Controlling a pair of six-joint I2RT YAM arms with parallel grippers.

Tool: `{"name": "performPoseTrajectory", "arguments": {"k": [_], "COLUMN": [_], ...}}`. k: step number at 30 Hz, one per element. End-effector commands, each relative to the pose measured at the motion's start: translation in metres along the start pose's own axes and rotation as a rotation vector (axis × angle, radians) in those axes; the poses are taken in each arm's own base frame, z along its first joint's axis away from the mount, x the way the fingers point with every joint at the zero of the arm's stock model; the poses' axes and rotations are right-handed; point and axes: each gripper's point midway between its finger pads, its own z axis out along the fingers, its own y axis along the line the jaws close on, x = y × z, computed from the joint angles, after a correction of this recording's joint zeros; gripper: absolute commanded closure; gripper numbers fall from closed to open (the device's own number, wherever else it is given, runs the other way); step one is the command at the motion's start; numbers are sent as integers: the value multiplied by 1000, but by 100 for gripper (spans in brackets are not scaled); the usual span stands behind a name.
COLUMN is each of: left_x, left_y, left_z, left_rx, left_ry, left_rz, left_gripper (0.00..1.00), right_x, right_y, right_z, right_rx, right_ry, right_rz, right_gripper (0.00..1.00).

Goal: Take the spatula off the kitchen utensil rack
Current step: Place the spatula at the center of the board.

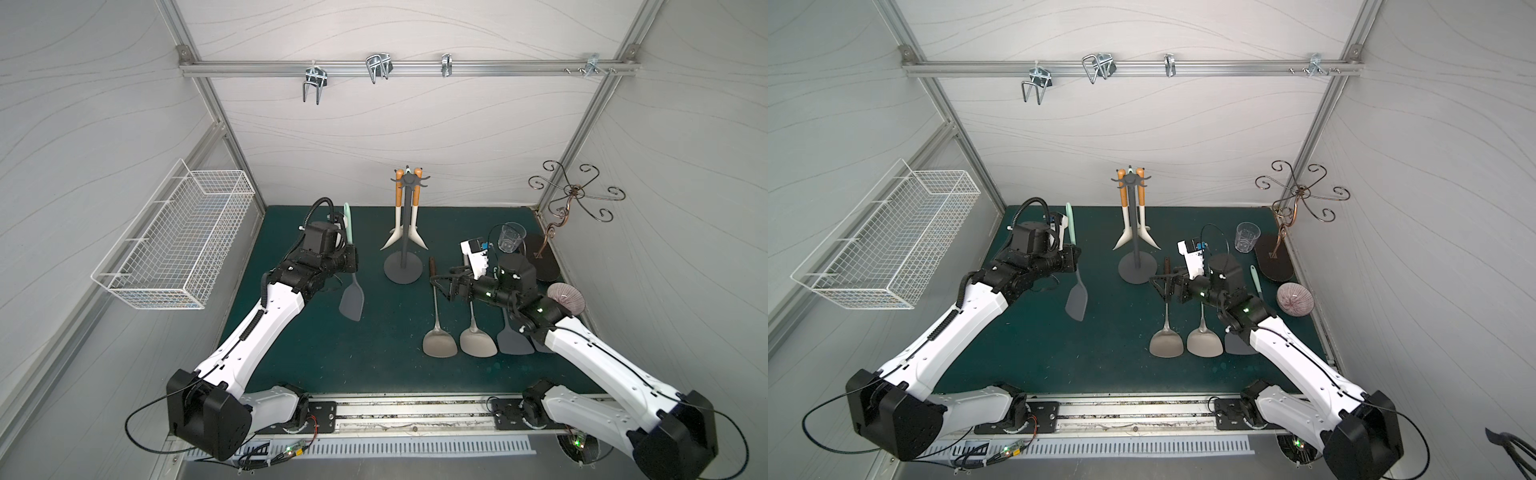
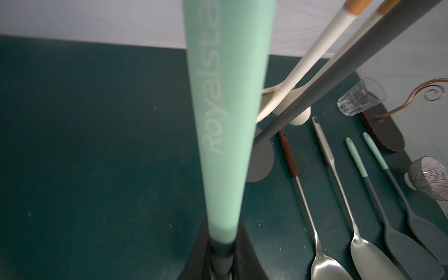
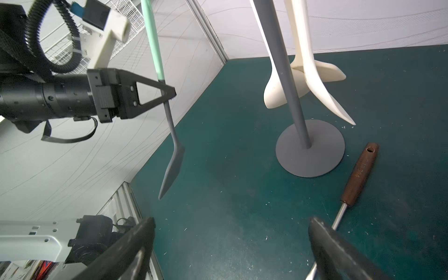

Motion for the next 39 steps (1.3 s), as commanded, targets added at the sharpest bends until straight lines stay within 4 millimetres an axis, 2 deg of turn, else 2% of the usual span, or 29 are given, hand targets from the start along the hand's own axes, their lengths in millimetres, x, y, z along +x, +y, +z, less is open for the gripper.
{"name": "performPoseTrajectory", "arguments": {"k": [1,5,9,16,22,28,35,39], "left_x": [12,44,71,105,116,121,147,154], "left_y": [3,11,19,25,23,14,7,5], "left_z": [-9,1,14,37,54,77,107,119], "left_rx": [-72,-143,-205,-328,-439,-447,-456,-450], "left_ry": [81,199,322,525,621,645,724,741], "left_rz": [-44,-50,-42,-45,-61,-64,-43,-48], "left_gripper": [100,100,100,100,100,100,100,100], "right_x": [-8,-6,4,21,23,24,25,26], "right_y": [4,0,-7,-22,-23,-25,-27,-27], "right_z": [2,4,2,4,4,3,3,5], "right_rx": [20,39,60,104,109,120,129,127], "right_ry": [19,30,27,36,44,44,49,54], "right_rz": [-30,-46,-69,-67,-58,-58,-58,-56], "right_gripper": [1,1,1,1,1,1,1,1]}}
